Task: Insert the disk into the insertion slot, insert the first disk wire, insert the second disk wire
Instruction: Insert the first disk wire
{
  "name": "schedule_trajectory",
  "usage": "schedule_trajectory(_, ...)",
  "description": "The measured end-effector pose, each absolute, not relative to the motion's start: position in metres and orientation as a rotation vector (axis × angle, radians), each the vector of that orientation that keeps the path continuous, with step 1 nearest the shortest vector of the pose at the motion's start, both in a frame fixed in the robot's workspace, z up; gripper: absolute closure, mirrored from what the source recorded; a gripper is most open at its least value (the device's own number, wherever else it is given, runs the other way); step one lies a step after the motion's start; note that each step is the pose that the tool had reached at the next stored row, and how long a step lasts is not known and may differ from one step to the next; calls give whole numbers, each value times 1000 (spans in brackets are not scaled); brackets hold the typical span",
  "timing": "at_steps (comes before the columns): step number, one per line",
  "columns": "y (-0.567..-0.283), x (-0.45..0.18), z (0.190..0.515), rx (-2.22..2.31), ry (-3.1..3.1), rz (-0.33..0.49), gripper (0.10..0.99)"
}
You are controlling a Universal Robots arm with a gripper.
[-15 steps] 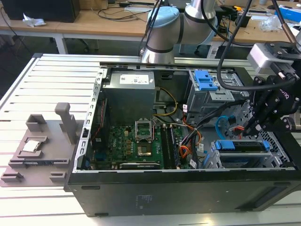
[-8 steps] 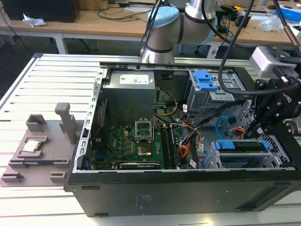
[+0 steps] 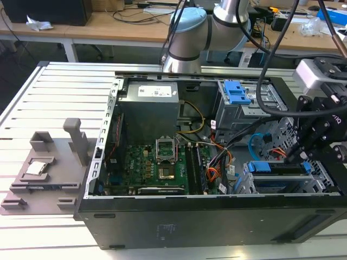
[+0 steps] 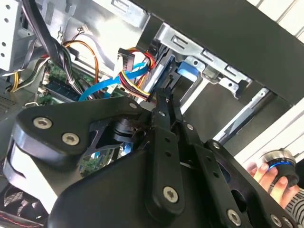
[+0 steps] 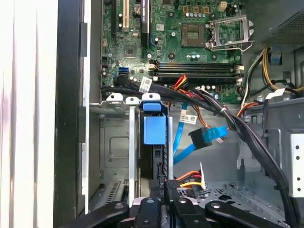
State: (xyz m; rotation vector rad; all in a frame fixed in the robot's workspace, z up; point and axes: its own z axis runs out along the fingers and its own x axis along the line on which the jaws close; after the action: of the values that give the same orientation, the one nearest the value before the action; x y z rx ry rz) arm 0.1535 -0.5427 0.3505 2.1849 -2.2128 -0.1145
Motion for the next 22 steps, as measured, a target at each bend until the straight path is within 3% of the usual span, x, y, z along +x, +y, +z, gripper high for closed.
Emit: schedule_trajectory(22,-543,160,337,2183,-2212,-117,922)
